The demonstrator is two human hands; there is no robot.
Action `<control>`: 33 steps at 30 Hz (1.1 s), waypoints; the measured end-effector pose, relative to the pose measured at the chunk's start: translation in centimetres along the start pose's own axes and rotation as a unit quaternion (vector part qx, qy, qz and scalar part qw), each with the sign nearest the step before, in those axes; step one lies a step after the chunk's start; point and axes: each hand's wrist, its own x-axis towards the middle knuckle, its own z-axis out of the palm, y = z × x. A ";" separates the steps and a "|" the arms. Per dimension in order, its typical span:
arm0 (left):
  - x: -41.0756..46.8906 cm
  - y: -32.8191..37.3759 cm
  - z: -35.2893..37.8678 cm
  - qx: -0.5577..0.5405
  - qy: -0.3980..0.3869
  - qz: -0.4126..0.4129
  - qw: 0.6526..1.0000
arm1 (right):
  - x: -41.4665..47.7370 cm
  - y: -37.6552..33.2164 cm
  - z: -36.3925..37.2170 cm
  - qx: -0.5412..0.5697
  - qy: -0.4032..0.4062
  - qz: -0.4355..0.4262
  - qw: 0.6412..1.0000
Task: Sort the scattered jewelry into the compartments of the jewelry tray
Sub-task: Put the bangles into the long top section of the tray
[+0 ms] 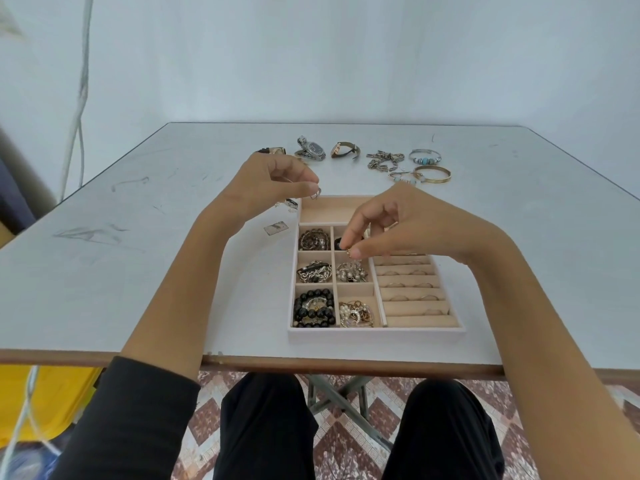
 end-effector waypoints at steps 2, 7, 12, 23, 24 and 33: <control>0.0 0.1 0.0 -0.005 0.002 0.001 1.000 | 0.1 0.2 0.1 -0.021 0.006 -0.005 1.000; -0.1 0.0 0.1 -0.010 0.003 0.003 1.000 | 0.6 0.5 0.3 -0.040 0.006 -0.012 0.999; -0.1 0.0 0.0 -0.013 0.004 0.003 1.000 | 0.7 0.6 0.5 -0.040 -0.012 -0.018 0.999; -0.4 0.2 0.0 -0.016 -0.009 0.001 1.000 | 0.8 0.4 0.7 -0.051 -0.010 -0.019 0.998; -0.4 0.2 0.0 -0.016 -0.010 0.000 1.000 | 0.8 0.4 0.8 -0.052 -0.008 -0.017 0.998; -0.4 0.5 0.0 -0.010 -0.025 -0.006 1.000 | -2.6 2.3 1.6 0.010 0.266 -0.026 0.964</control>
